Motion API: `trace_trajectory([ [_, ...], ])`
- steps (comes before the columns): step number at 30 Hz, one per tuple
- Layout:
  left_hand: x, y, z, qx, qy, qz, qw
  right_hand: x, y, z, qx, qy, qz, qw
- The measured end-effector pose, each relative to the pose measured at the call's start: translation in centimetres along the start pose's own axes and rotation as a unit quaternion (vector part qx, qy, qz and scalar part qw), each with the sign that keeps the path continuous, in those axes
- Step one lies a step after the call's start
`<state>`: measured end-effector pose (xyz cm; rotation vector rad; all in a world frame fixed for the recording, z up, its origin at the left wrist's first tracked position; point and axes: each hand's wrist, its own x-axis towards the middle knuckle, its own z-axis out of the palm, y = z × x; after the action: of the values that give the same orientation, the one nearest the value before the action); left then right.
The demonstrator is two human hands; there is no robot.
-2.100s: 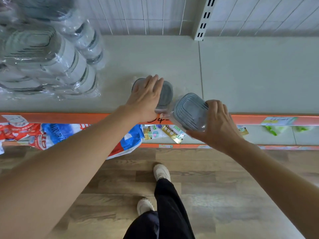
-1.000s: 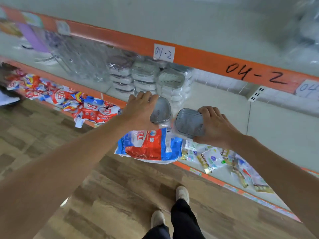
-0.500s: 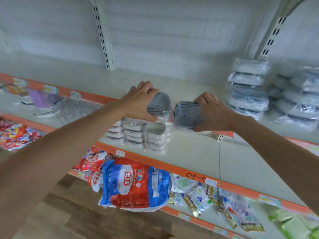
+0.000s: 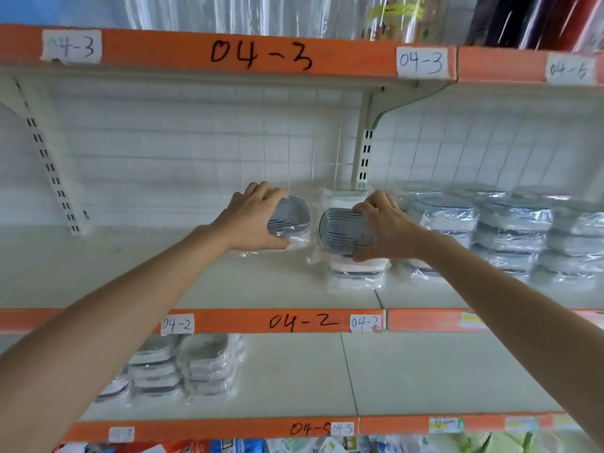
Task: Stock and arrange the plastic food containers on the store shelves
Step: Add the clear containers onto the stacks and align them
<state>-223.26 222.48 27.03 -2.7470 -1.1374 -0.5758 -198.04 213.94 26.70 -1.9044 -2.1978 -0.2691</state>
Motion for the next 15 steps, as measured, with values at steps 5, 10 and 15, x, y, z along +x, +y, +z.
trace_trajectory([
  [5,3.8,1.1,1.2,-0.014,0.003,0.013,1.000,1.9,4.1,0.2,0.013,-0.058,0.059,0.996],
  [10,6.4,1.4,2.3,-0.040,0.004,0.003,0.999,4.6,6.8,1.1,0.024,-0.113,0.060,0.992],
  [15,8.6,1.8,3.0,-0.084,0.011,-0.007,0.996,6.8,7.5,2.4,0.081,-0.174,0.046,0.980],
])
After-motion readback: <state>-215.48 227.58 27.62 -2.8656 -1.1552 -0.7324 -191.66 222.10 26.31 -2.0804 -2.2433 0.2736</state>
